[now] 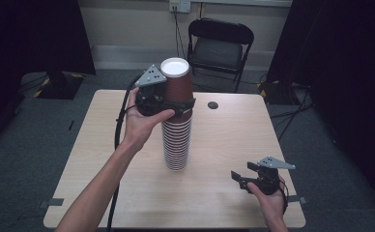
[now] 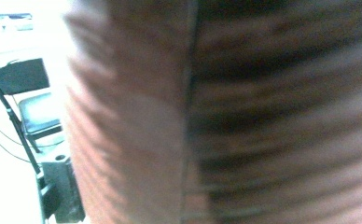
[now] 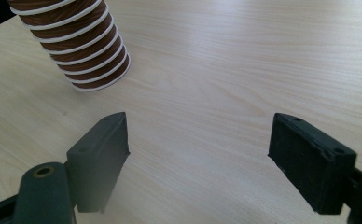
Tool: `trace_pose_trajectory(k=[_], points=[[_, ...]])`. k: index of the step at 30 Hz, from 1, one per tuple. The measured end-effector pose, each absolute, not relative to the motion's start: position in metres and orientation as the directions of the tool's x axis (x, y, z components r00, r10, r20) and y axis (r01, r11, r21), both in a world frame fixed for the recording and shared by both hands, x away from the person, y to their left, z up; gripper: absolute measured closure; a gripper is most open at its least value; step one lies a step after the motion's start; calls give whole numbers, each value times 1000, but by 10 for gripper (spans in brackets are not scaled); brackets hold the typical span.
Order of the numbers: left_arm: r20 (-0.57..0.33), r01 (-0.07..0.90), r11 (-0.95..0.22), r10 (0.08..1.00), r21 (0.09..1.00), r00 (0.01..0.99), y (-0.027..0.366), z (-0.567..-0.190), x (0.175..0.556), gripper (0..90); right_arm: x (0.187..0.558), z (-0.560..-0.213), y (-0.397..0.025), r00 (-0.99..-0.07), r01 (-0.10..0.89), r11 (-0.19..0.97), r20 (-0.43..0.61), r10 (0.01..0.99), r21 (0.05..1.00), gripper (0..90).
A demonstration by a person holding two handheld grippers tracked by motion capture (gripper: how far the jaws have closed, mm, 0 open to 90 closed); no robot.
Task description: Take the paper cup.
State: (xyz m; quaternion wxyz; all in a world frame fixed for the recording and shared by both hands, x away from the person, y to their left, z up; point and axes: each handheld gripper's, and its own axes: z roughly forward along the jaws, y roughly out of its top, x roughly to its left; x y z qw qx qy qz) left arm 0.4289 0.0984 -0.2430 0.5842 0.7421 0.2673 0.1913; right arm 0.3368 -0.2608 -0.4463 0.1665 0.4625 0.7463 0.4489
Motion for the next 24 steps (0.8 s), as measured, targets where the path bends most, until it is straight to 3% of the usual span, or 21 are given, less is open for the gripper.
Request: trace_pose_trajectory(k=[24], points=[[-40,116,-79,628,990,777,107,-216,425,96,337,-447,-262,-518,543,170,169,838,823,193]])
